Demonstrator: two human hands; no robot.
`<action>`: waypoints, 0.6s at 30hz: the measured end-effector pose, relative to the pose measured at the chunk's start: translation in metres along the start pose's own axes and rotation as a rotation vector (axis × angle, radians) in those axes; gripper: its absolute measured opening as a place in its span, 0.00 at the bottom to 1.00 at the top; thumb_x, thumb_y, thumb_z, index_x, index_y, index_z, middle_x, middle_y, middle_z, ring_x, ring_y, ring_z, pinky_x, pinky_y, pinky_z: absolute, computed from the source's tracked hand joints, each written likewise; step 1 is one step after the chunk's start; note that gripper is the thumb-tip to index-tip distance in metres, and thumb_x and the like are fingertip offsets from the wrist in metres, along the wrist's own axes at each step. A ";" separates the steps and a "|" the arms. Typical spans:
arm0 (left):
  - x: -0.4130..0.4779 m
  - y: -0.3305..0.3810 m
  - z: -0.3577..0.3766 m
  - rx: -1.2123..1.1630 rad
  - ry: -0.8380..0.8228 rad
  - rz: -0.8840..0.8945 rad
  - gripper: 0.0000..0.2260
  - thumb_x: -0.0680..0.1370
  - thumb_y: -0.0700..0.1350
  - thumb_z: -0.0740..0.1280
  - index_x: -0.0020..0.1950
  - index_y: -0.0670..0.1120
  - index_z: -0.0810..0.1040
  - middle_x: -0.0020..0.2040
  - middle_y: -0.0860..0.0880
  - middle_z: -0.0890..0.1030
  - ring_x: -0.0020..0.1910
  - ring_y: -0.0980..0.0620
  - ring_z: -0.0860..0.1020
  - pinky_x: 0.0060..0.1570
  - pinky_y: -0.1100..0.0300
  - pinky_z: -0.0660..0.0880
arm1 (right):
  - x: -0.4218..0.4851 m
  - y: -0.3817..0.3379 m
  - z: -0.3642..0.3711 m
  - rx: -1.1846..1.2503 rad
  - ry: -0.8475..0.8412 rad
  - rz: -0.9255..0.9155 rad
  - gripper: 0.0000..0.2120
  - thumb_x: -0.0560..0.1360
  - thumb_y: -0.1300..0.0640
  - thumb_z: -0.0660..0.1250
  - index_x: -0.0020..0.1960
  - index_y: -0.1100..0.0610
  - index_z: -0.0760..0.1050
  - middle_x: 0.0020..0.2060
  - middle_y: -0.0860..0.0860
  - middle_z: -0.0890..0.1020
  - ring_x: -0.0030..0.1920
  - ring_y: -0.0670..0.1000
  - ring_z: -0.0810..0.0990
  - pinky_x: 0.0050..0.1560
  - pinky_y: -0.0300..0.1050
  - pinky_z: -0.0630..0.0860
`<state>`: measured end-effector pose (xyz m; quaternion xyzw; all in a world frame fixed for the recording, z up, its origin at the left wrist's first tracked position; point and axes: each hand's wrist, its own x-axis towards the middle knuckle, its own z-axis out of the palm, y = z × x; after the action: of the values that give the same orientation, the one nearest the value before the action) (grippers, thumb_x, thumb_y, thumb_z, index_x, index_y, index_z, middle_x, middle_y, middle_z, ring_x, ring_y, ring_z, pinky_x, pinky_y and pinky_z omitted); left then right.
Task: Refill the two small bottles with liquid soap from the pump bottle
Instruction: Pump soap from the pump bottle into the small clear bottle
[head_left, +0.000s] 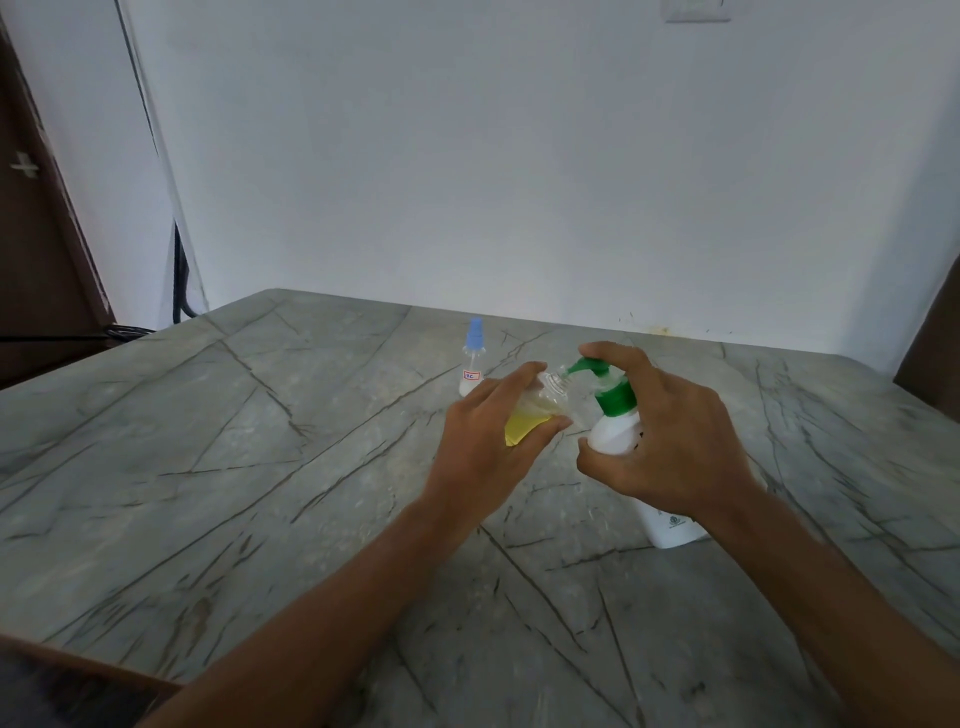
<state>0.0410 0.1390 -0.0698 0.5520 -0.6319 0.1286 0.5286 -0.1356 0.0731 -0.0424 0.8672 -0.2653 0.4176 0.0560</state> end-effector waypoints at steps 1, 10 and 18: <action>0.000 0.000 -0.001 -0.006 0.010 0.001 0.24 0.71 0.55 0.72 0.64 0.49 0.74 0.52 0.54 0.81 0.46 0.63 0.75 0.47 0.69 0.75 | 0.000 0.000 0.000 -0.018 -0.010 -0.001 0.42 0.60 0.41 0.73 0.71 0.42 0.61 0.47 0.45 0.81 0.37 0.46 0.76 0.38 0.43 0.78; 0.001 0.001 -0.001 -0.029 0.020 -0.003 0.24 0.71 0.55 0.72 0.64 0.48 0.75 0.52 0.53 0.81 0.45 0.60 0.77 0.46 0.65 0.77 | 0.001 0.000 0.001 -0.018 -0.034 0.007 0.41 0.60 0.39 0.72 0.70 0.42 0.62 0.47 0.46 0.82 0.37 0.46 0.76 0.40 0.41 0.77; 0.000 0.001 0.001 0.006 -0.004 0.009 0.24 0.71 0.55 0.73 0.64 0.49 0.74 0.53 0.53 0.81 0.46 0.61 0.76 0.47 0.65 0.76 | 0.002 -0.001 0.000 0.014 -0.012 0.021 0.38 0.59 0.39 0.73 0.65 0.45 0.65 0.47 0.45 0.81 0.37 0.46 0.76 0.41 0.38 0.75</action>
<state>0.0398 0.1386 -0.0703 0.5509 -0.6349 0.1317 0.5254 -0.1340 0.0736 -0.0411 0.8673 -0.2717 0.4148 0.0442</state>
